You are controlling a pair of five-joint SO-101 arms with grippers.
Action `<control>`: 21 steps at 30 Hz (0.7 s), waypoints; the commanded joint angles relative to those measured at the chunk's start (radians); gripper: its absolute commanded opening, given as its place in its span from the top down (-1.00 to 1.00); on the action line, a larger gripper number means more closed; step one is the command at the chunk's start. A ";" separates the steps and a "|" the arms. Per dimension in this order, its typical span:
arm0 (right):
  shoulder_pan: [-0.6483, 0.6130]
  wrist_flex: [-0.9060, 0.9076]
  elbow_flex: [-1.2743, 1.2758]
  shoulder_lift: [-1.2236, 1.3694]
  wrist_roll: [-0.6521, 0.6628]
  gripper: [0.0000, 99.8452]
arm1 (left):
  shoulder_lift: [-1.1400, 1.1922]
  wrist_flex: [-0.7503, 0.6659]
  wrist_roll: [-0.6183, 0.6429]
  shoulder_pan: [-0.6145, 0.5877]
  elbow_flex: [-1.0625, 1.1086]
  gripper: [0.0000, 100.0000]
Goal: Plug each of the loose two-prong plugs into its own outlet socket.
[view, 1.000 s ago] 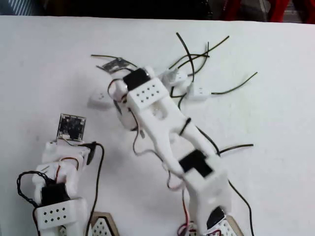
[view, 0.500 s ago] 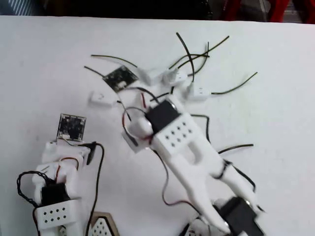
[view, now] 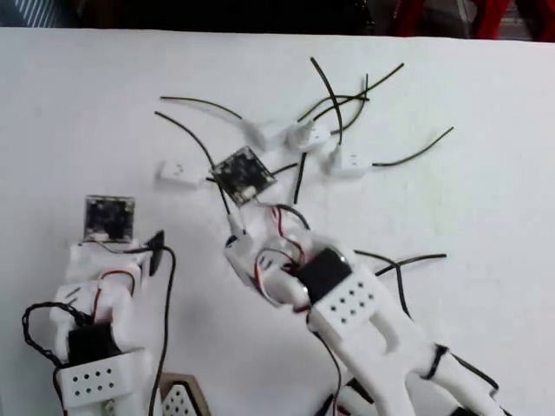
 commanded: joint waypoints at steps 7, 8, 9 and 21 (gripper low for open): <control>-0.035 -0.067 0.109 -0.239 -0.054 0.96 | -0.008 -0.023 0.201 0.073 -0.184 0.37; -0.048 -0.067 0.120 -0.263 -0.054 0.96 | -0.008 -0.023 0.212 0.085 -0.196 0.37; -0.065 -0.067 0.127 -0.286 -0.054 0.96 | -0.008 -0.023 0.221 0.101 -0.210 0.37; -0.159 -0.067 0.238 -0.559 -0.028 0.96 | -0.008 0.025 0.221 0.286 -0.328 0.37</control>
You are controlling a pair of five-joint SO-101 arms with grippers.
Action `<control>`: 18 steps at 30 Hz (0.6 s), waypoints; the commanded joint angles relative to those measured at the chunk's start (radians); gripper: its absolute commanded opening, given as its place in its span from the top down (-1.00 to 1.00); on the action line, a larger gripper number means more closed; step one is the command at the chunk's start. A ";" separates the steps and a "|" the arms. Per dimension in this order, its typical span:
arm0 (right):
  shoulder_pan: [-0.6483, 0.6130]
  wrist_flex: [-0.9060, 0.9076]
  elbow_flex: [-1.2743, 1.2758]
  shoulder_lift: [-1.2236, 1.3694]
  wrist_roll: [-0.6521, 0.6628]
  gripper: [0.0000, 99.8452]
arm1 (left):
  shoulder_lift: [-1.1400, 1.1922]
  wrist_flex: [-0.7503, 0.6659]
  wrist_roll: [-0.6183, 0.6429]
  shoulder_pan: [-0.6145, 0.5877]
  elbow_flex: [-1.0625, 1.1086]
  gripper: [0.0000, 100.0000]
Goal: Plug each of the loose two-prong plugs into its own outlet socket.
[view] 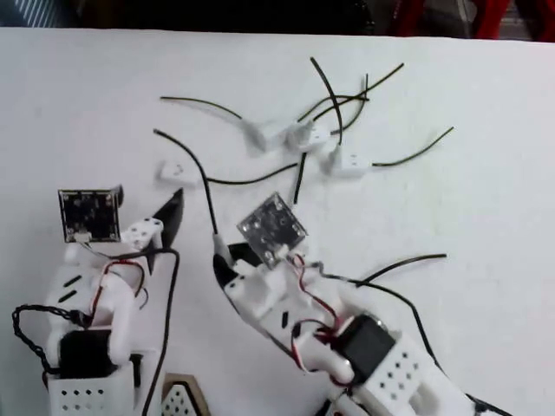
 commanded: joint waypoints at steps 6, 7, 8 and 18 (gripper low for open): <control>-0.007 -0.022 0.008 -0.058 0.035 0.96 | -0.008 0.187 0.002 0.229 -0.207 0.37; -0.007 -0.022 0.008 -0.058 0.037 0.96 | -0.008 0.210 -0.009 0.260 -0.215 0.37; -0.007 -0.022 0.008 -0.058 0.037 0.96 | -0.008 0.230 -0.031 0.291 -0.221 0.37; -0.004 -0.016 0.009 -0.058 0.037 0.96 | -0.008 0.267 -0.081 0.351 -0.221 0.38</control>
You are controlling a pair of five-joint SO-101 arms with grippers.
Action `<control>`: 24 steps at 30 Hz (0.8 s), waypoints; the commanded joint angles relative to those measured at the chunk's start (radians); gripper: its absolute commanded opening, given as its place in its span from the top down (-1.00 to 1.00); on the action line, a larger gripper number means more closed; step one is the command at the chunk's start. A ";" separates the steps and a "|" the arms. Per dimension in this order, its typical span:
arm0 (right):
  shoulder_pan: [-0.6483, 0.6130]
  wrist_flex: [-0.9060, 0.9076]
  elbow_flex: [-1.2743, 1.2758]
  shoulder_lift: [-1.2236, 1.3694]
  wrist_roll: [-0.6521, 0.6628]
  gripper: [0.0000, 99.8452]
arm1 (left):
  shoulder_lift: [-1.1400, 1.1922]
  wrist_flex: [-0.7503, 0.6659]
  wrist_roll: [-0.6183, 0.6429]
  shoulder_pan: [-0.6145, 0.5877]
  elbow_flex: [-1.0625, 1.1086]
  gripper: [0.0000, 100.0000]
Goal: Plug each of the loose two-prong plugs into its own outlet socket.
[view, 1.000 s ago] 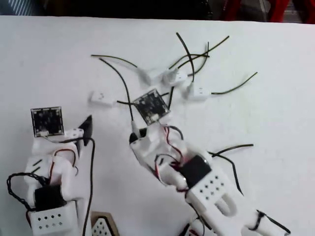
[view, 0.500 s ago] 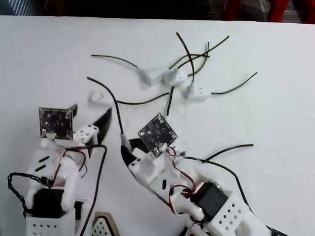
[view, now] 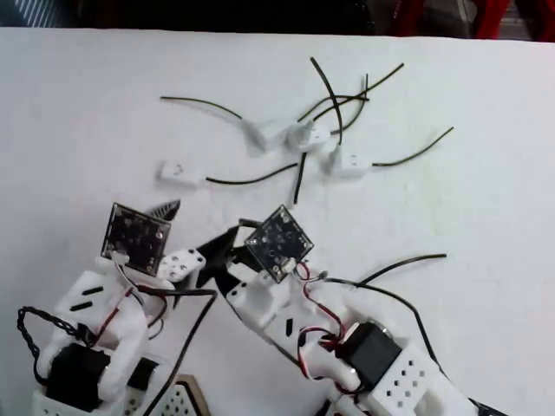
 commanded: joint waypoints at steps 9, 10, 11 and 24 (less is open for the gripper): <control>0.022 -0.015 0.002 -0.024 0.009 0.96 | 0.005 0.015 -0.072 0.021 -0.028 0.37; 0.054 -0.015 -0.006 -0.024 0.009 0.96 | 0.005 0.015 -0.074 -0.010 -0.026 0.37; 0.097 -0.021 -0.011 -0.025 0.011 0.96 | 0.005 0.014 -0.074 -0.054 -0.026 0.37; 0.526 -0.194 -0.043 -0.018 -0.112 0.96 | 0.298 -0.203 -0.244 -0.337 0.008 0.37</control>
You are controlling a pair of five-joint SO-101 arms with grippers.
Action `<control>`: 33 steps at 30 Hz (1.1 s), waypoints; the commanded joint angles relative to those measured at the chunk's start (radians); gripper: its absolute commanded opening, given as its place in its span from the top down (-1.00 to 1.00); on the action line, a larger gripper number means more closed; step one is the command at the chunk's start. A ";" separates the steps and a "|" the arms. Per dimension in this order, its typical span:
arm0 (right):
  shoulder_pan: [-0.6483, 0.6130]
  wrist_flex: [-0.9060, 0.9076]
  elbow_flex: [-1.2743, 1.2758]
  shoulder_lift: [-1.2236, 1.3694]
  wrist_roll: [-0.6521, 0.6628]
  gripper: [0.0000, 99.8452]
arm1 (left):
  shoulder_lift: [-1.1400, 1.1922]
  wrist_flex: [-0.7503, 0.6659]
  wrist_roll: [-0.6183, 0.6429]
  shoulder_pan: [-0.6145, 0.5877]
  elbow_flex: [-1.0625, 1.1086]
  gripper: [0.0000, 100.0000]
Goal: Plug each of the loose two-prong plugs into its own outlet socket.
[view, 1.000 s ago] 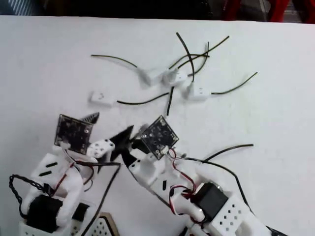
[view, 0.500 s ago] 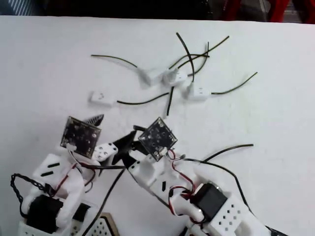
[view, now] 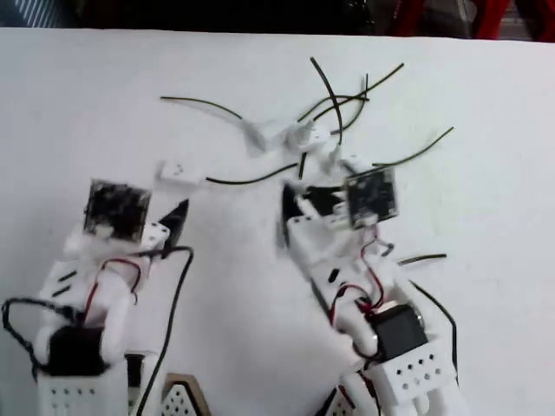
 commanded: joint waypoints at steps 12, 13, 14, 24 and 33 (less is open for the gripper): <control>0.074 -0.143 0.032 -0.018 -0.018 0.96 | 0.906 0.028 -0.528 -0.015 -0.557 0.25; 0.073 -0.143 0.032 -0.018 -0.018 0.96 | 0.963 0.043 -0.565 -0.015 -0.608 0.25; 0.073 -0.143 0.032 -0.018 -0.018 0.96 | 1.017 0.052 -0.597 -0.015 -0.658 0.25; 0.076 -0.140 0.034 -0.018 -0.017 0.96 | 1.477 0.061 -0.821 -0.015 -1.020 0.25; 0.074 -0.140 0.034 -0.018 -0.014 0.96 | 1.816 0.061 -0.825 -0.013 -1.300 0.30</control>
